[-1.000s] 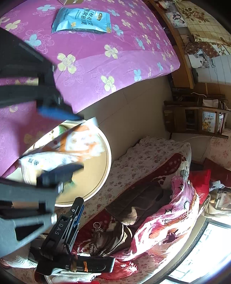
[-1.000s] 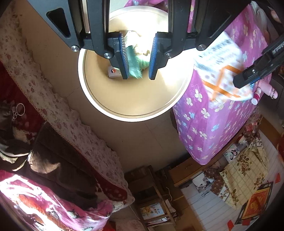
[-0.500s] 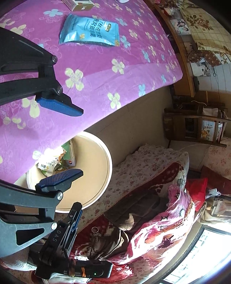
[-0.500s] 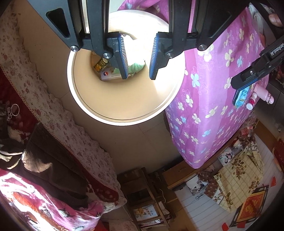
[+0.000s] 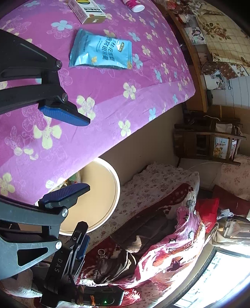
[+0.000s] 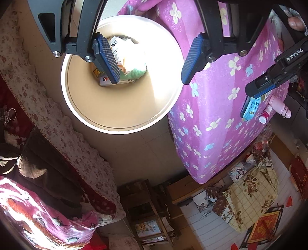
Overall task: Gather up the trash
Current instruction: 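Move both open tools back over the table toward the remaining trash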
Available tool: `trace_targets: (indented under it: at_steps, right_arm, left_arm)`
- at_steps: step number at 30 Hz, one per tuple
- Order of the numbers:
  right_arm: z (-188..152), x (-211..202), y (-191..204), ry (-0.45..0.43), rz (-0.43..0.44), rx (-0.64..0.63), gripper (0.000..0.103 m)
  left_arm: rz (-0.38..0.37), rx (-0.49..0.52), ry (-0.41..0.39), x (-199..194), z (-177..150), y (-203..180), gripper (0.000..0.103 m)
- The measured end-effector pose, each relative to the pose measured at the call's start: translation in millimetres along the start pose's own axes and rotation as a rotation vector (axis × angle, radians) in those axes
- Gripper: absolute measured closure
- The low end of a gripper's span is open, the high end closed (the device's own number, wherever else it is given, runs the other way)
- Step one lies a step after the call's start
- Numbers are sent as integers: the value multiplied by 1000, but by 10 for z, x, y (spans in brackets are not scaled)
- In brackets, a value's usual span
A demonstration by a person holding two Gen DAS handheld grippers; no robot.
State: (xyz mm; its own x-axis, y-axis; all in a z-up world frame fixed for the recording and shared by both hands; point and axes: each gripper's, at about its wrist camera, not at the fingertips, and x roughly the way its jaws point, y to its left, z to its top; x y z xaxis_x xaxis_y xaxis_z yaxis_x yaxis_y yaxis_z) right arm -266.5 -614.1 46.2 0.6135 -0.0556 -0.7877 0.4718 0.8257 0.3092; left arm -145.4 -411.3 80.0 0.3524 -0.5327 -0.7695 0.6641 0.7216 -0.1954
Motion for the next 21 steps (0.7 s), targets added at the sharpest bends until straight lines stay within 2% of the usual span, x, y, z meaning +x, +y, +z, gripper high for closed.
trace_targets:
  at_steps: [6,11,21]
  right_arm:
    - [-2,-29,202,8,20,-17,33]
    - [-9,-28,486,8,60,-54,33]
    - [-61,173,1119,45,125,-151,33]
  left_arm:
    - [21,-16,-12,-128,-36,200,41]
    - [68,-42,-18,-282,-82,564,40]
    - [252,-185,-3,-513,-167,1744,39]
